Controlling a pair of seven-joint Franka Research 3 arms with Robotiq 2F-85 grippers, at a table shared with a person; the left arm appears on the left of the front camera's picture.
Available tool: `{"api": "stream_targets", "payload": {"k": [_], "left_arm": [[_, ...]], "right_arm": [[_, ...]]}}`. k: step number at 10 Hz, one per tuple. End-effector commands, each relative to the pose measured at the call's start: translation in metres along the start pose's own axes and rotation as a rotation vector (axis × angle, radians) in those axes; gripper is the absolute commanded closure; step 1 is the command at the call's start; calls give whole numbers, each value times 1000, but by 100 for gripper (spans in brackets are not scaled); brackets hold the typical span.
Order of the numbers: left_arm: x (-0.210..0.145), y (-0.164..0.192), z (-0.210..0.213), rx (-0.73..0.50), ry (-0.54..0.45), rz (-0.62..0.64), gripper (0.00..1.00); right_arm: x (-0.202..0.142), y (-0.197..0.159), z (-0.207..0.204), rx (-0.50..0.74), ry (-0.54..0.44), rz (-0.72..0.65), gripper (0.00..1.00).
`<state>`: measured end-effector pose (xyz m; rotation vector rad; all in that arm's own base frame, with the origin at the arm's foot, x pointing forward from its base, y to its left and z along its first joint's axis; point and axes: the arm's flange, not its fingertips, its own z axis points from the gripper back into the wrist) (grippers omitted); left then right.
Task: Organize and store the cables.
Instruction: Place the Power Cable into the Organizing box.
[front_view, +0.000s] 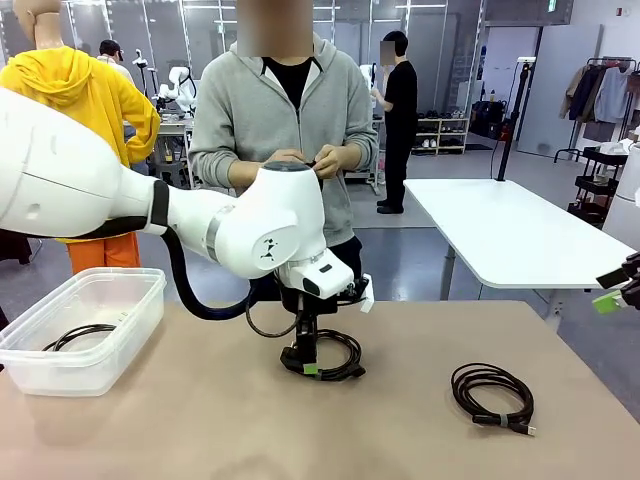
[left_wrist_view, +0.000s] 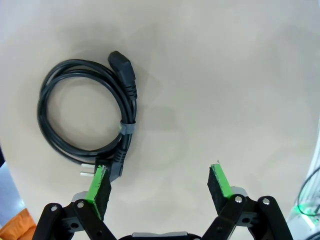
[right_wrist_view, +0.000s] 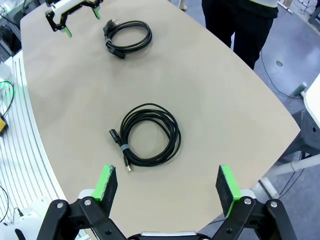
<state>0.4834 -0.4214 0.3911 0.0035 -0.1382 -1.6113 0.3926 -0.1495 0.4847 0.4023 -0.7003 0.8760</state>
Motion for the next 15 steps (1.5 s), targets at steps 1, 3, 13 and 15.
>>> {"api": "stream_targets", "payload": {"k": [1, 3, 13, 15], "left_arm": [[15, 20, -6, -34, 51, -17, 2], [27, 33, -26, -37, 48, -37, 2], [25, 49, -84, -72, 123, 19, 2], [20, 48, -85, -93, 135, 20, 2]], "right_arm": [[1, 1, 1, -1, -7, -6, 0], [1, 1, 1, -1, -7, -6, 0], [1, 1, 1, -1, -7, -6, 0], [1, 1, 1, -1, -7, -6, 0]]}}
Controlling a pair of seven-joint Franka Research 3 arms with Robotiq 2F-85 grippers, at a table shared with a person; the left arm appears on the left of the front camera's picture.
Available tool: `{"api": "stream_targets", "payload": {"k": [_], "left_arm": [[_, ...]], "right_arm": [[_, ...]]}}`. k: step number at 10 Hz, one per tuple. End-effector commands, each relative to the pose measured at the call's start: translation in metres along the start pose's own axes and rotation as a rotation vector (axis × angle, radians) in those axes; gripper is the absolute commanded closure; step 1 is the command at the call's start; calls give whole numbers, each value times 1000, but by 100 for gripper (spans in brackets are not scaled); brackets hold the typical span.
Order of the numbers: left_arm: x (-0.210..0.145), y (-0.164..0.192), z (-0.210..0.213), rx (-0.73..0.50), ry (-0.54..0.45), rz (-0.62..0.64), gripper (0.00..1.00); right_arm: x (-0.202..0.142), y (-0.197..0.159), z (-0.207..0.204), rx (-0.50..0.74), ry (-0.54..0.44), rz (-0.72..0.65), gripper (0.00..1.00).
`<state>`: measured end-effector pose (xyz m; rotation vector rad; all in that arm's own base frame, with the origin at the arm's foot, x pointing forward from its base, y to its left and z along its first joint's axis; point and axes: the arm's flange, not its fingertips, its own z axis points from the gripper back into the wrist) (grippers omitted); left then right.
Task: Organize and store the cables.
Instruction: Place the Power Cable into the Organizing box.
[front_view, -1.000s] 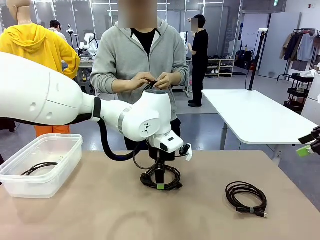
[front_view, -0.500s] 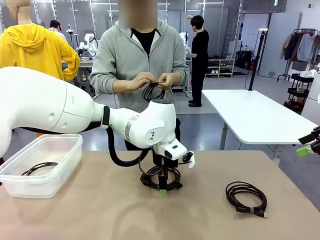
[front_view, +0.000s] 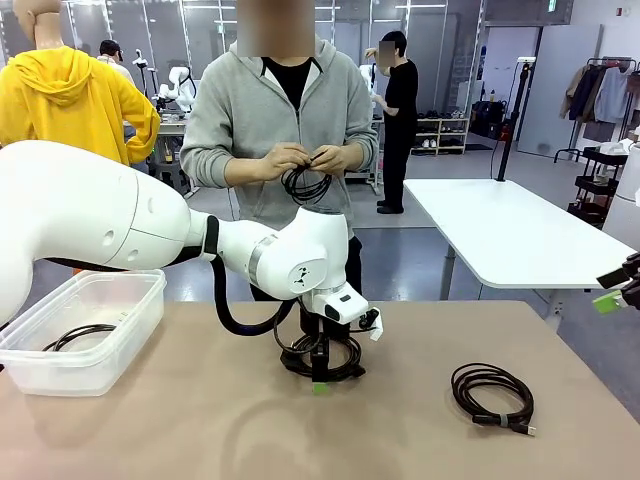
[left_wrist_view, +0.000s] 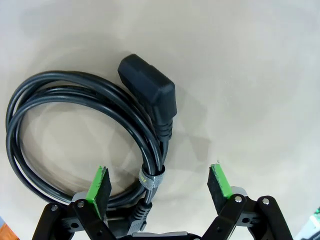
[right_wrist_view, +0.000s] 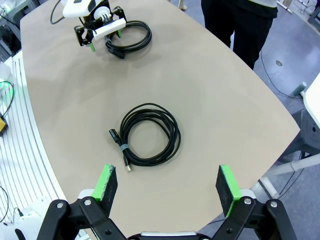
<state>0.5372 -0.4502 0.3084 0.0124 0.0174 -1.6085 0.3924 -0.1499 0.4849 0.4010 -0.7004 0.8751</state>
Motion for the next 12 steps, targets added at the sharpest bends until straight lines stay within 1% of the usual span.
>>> {"api": "stream_targets", "payload": {"k": [1, 2, 3, 4, 5, 7, 8, 9, 12], "left_arm": [[0, 0, 5, 2, 24, 19, 2], [2, 1, 4, 5, 24, 24, 35], [2, 1, 4, -1, 29, 31, 62], [1, 2, 5, 3, 28, 32, 95], [0, 1, 6, 3, 31, 30, 100], [-3, 1, 8, 10, 35, 37, 100], [-4, 0, 10, 13, 19, 40, 99], [-6, -1, 10, 5, 15, 34, 100], [-7, 0, 30, 42, 2, 30, 100]], "right_arm": [[2, 1, 1, 1, -7, -6, 0], [2, 1, 1, 1, -7, -6, 0], [2, 1, 1, 1, -7, -6, 0], [2, 1, 1, 1, -7, -6, 0], [2, 1, 1, 1, -7, -6, 0], [2, 1, 1, 1, -7, -6, 0], [2, 1, 1, 1, -7, -6, 0], [2, 1, 1, 1, -7, -6, 0], [2, 1, 1, 1, -7, -6, 0]]}}
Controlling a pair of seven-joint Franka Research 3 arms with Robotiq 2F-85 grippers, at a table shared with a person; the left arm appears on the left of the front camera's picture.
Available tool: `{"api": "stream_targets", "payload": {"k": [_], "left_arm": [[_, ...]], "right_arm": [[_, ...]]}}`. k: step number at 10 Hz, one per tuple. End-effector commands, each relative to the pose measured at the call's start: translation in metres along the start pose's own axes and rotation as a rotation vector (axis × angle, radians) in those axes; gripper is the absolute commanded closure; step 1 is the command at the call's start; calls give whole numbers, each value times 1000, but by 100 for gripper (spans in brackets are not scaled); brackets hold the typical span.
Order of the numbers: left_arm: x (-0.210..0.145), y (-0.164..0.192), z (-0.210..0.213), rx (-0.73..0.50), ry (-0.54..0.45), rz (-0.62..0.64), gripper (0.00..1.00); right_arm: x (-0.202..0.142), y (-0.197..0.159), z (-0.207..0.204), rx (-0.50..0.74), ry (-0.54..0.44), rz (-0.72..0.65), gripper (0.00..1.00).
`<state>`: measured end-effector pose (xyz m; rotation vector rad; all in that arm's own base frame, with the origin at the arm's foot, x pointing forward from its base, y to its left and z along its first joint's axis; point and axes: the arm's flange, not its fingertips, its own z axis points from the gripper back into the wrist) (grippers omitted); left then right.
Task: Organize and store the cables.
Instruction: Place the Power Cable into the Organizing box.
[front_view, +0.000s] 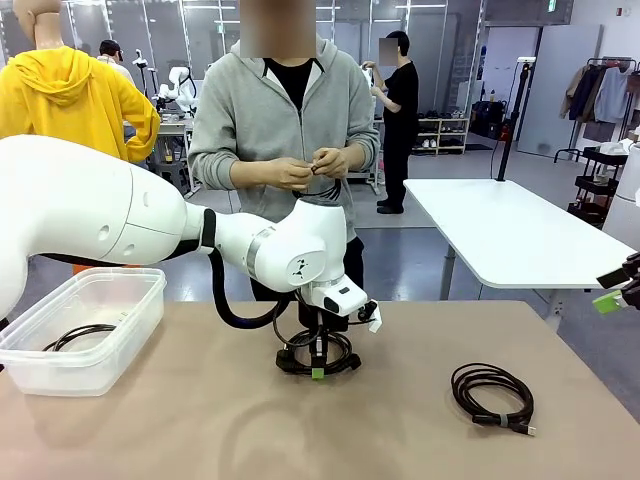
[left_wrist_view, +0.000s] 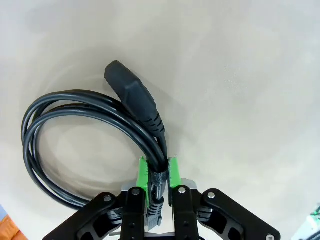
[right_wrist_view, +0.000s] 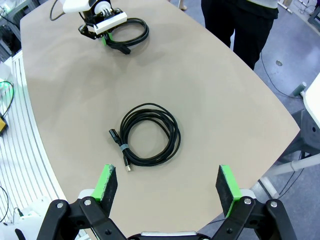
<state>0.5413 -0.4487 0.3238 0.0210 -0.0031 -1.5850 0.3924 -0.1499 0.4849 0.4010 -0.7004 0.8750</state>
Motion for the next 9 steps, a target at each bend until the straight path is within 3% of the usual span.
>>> {"api": "stream_targets", "payload": {"k": [1, 5, 8, 9], "left_arm": [[-6, -9, 33, 36, 47, 6, 100], [-12, -41, 107, 123, 42, -21, 100], [13, -49, 102, 127, 49, -38, 100], [2, -38, 120, 109, 14, -36, 100]], "right_arm": [[2, 1, 1, 1, -7, -5, 0], [2, 1, 1, 1, -7, -5, 0], [2, 1, 1, 1, -7, -5, 0], [2, 1, 1, 1, -7, -5, 0]]}}
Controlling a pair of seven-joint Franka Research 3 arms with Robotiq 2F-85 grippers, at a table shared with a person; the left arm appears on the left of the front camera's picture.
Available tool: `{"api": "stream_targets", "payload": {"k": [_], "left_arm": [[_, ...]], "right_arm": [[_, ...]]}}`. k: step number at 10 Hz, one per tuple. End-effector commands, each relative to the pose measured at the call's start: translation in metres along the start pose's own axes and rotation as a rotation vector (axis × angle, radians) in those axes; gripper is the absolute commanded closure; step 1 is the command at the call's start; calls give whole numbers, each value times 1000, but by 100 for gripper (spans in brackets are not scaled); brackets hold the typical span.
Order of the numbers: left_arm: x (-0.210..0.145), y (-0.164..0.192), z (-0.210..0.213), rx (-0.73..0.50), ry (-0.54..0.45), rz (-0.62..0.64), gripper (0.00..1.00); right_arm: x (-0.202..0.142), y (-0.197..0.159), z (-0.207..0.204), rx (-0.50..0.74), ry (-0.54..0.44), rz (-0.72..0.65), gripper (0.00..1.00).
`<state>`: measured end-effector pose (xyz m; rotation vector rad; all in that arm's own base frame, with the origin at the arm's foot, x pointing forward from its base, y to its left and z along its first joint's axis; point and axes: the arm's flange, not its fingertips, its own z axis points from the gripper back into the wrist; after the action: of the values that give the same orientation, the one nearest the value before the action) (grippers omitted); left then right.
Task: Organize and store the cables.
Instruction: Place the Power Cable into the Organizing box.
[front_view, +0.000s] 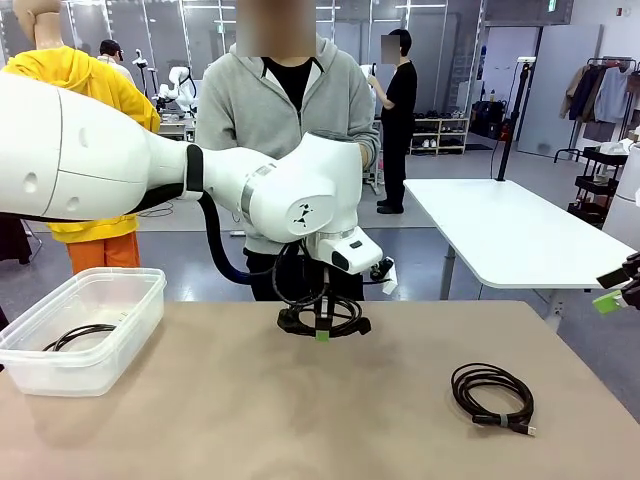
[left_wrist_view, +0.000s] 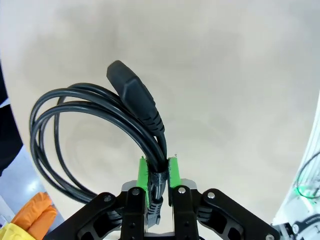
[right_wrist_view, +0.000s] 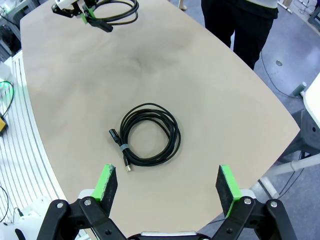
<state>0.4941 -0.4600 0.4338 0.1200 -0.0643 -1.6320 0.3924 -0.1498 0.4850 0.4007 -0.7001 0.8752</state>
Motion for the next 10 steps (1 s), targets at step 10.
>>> {"api": "stream_targets", "payload": {"k": [10], "left_arm": [[-65, -6, 60, 123, 81, -84, 82]], "right_arm": [[2, 1, 1, 1, -7, -6, 0]]}}
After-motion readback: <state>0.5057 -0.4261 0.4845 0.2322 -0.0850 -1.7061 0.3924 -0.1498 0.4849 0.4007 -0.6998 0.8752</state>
